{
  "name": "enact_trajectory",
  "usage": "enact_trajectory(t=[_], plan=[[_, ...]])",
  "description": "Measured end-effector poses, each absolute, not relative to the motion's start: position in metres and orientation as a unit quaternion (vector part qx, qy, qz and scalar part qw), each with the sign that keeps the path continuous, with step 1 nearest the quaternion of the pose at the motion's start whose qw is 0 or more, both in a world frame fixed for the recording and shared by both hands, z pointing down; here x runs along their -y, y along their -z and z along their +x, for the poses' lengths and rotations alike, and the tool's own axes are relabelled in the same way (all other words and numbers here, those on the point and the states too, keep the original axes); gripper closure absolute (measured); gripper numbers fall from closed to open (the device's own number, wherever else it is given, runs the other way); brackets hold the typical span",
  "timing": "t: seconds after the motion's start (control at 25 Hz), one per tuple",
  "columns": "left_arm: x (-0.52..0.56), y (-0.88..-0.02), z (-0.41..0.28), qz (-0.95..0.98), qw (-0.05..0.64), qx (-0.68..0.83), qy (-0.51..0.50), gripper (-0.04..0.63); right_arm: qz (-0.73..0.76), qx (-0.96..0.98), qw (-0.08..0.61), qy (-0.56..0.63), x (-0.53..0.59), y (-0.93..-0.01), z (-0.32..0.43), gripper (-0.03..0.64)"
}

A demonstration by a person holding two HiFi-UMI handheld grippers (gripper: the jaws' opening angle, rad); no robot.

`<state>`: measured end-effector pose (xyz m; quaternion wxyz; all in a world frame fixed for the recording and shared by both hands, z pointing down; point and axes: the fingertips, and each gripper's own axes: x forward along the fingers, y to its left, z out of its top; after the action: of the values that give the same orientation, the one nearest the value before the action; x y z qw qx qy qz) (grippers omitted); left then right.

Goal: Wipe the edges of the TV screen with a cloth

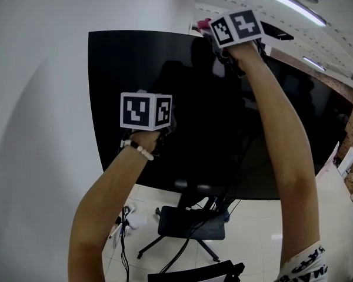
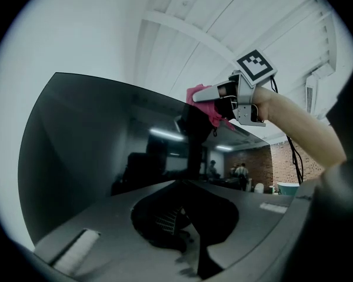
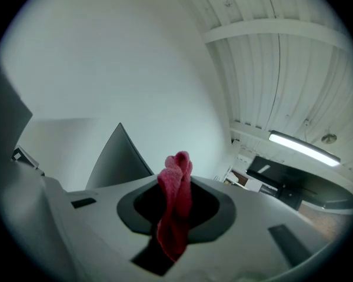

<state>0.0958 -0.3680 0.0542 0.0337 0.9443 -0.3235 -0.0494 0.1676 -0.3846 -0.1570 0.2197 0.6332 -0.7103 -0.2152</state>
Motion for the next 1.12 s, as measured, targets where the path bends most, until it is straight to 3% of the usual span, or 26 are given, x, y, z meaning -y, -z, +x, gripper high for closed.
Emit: enact_trajectory(t=[0.6,1.12], plan=[[0.437,-0.074,-0.044,0.929,0.036,0.364,0.045,0.598,0.607,0.721,0.242,0.23,0.468,0.154,0.003,0.531],[0.471,-0.115,-0.108,0.921,0.037,0.387,0.013,0.598,0.58,0.734,0.258,0.241,0.53,0.155,-0.102,0.531]])
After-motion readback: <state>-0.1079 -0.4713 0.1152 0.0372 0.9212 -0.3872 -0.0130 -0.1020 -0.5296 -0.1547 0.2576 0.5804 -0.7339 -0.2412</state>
